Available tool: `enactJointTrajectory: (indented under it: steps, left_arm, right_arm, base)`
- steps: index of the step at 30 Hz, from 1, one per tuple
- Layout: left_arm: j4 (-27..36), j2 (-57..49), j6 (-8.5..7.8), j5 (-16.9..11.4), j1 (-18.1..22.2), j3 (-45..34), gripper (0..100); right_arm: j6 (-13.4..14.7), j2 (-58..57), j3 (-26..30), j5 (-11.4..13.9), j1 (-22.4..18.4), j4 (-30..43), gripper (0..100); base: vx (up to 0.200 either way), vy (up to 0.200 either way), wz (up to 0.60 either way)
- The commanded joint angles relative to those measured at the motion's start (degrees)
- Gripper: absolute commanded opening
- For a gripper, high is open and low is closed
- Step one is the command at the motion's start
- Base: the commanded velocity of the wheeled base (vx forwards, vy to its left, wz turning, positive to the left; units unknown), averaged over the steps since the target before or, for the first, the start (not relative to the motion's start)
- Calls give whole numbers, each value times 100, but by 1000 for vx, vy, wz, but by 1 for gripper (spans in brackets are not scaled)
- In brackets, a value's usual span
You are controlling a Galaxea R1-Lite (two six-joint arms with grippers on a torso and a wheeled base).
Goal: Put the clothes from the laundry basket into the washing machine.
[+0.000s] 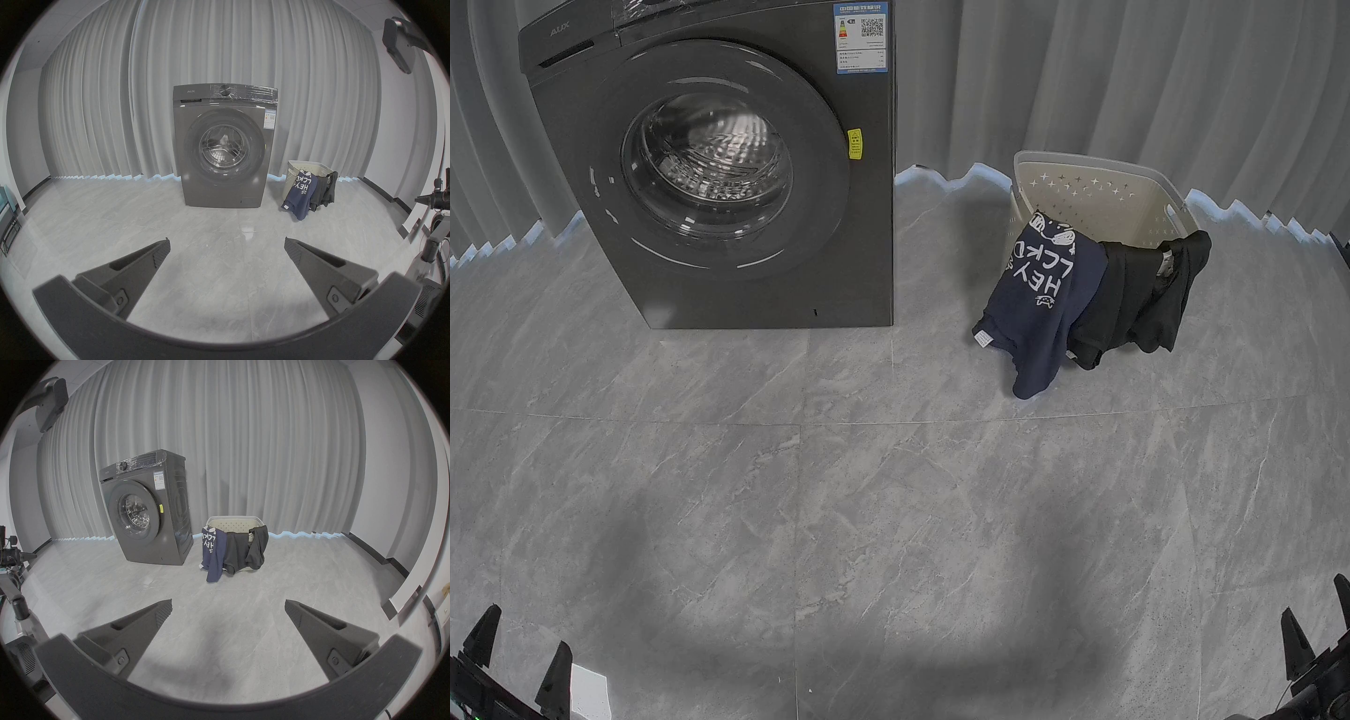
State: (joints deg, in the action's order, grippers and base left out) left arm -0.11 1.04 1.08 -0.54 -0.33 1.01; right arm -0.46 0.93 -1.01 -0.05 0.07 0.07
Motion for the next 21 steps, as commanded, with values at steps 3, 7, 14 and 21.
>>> enactJointTrajectory:
  steps: [3,7,14,21]
  left_arm:
    - [2,-86,-29,1,-2,-101,100]
    - [-7,-86,-29,1,-2,-101,100]
    - [2,-86,-29,1,-2,-101,100]
    - [-7,-86,-38,1,7,-101,100]
  right_arm:
    - [-6,-93,92,-4,-16,-7,100]
    - [-6,-93,92,5,-7,1,100]
    - [-6,-93,92,5,-7,1,100]
    - [-6,-93,92,-4,-7,1,100]
  base:
    - [0,0,0]
    - [0,0,0]
    - [29,0,0]
    - [200,0,0]
